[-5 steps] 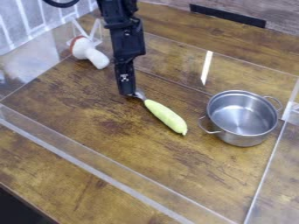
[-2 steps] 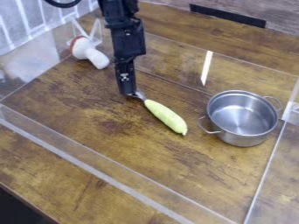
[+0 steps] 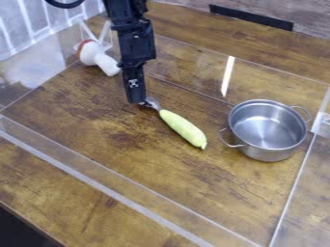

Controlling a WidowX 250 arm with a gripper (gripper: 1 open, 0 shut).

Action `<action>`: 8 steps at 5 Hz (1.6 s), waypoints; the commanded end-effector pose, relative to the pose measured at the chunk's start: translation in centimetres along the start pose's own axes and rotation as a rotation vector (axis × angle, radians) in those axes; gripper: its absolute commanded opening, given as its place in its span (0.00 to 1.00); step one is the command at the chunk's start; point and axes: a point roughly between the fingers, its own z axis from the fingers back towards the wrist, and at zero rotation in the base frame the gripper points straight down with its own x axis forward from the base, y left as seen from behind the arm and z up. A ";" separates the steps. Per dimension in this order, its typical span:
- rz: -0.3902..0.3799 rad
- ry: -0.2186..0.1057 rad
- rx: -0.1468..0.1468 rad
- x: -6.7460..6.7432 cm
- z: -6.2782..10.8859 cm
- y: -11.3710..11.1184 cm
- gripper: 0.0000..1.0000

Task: Move the green spoon to the left

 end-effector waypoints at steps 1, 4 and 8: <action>-0.042 -0.030 0.059 1.5 2.3 -0.7 1.00; -0.089 -0.041 0.056 4.3 2.2 -2.6 1.00; -0.127 -0.070 0.027 7.2 2.7 -5.2 1.00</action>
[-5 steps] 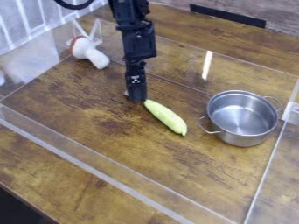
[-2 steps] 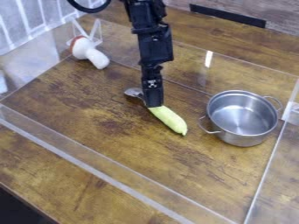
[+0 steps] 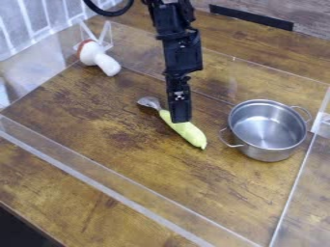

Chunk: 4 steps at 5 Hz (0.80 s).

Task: Move the green spoon to the left

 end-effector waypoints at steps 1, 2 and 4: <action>-0.056 -0.049 0.081 2.1 4.2 -1.4 1.00; -0.064 -0.040 0.063 3.0 4.4 -1.9 1.00; -0.086 -0.039 0.001 4.1 3.0 -2.5 1.00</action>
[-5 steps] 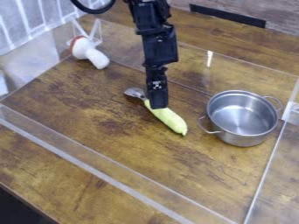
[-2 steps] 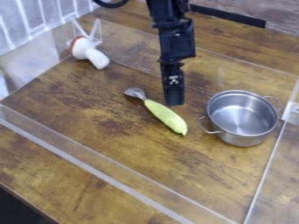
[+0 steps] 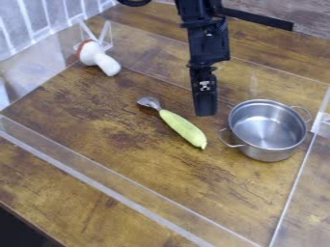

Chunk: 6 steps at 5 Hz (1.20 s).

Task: Move the green spoon to the left

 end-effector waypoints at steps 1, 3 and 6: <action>-0.033 -0.036 0.019 1.6 1.3 -0.8 1.00; 0.046 -0.055 -0.126 2.0 1.0 -1.6 1.00; 0.147 0.004 -0.244 1.6 2.5 -2.7 1.00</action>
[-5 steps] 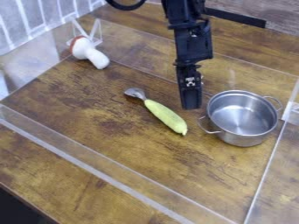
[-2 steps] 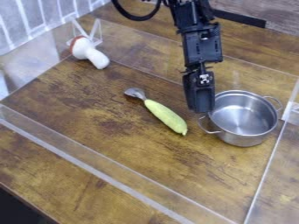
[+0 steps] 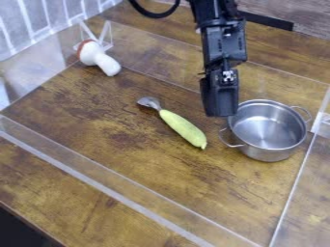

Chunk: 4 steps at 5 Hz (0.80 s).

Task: Move the green spoon to the left

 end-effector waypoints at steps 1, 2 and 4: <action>-0.018 -0.037 0.027 0.0 2.2 -1.1 1.00; 0.022 -0.039 0.019 -0.9 1.6 -0.7 1.00; 0.113 -0.086 0.005 -2.2 1.2 -0.6 0.00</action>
